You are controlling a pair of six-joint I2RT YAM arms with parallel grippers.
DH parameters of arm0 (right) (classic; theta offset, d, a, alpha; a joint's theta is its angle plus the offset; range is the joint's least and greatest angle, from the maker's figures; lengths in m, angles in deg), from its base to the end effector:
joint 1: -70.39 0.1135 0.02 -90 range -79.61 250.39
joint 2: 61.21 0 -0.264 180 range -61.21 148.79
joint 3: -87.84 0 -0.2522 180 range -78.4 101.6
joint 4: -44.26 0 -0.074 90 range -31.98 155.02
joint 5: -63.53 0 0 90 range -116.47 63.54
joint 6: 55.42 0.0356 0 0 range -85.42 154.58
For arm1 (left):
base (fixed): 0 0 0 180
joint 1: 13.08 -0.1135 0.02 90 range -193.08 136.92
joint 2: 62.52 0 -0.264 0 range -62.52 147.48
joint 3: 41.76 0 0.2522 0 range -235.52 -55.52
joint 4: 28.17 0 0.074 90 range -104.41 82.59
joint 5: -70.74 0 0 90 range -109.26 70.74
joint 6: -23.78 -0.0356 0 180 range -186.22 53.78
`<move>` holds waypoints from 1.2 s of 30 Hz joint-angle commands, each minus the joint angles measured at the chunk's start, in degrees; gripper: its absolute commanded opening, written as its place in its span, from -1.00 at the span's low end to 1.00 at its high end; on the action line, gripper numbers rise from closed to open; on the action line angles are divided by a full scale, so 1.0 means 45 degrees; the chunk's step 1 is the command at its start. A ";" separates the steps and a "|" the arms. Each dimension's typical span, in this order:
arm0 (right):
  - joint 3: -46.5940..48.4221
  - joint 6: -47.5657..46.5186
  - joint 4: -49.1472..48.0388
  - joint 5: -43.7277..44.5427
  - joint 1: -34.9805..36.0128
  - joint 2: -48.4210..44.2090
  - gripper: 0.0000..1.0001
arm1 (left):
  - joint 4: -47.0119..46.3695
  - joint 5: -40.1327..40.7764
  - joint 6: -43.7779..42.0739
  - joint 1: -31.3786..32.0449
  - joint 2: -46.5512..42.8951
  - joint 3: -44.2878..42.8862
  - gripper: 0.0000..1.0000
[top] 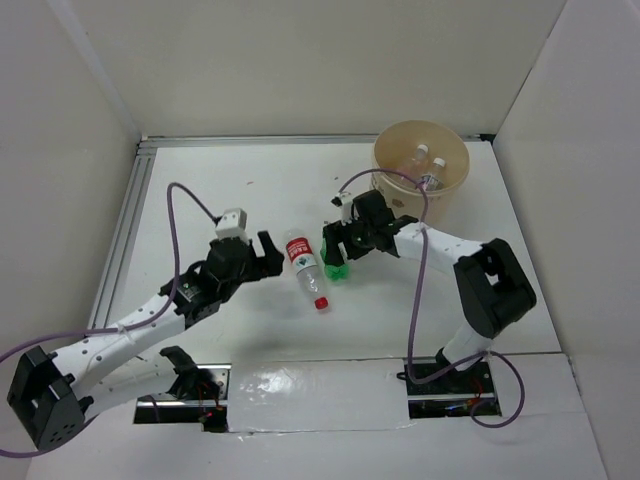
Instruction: Put the plastic bottles in the bin
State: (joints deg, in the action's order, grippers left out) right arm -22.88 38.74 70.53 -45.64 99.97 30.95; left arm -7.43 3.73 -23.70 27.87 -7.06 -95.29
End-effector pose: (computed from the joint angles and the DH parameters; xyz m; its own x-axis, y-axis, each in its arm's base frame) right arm 0.2836 0.1744 0.1978 -0.7035 -0.3205 -0.6343 -0.6036 0.7406 0.2952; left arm 0.1760 -0.1343 0.2813 -0.4384 -0.4434 -0.7818 0.0473 0.8573 -0.5127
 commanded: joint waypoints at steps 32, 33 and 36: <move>0.4575 -0.3425 0.0187 0.1606 -0.3877 -0.3645 0.04 | -0.0496 -0.2295 0.3226 0.0040 0.7517 -0.3153 1.00; 0.4575 -0.3580 0.0188 0.1606 -0.4072 -0.3451 0.20 | -0.0497 -0.2295 0.3091 0.0041 0.7848 -0.3155 1.00; 0.4691 -0.3582 0.0598 0.0964 -0.4795 -0.3195 1.00 | -0.0360 -0.2178 0.2837 0.0157 0.8550 -0.3642 1.00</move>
State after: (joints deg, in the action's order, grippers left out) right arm -2.92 23.88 74.29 -40.20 80.52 16.00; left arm -8.24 -6.07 -10.37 27.94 28.98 -108.42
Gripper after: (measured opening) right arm 0.924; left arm 0.998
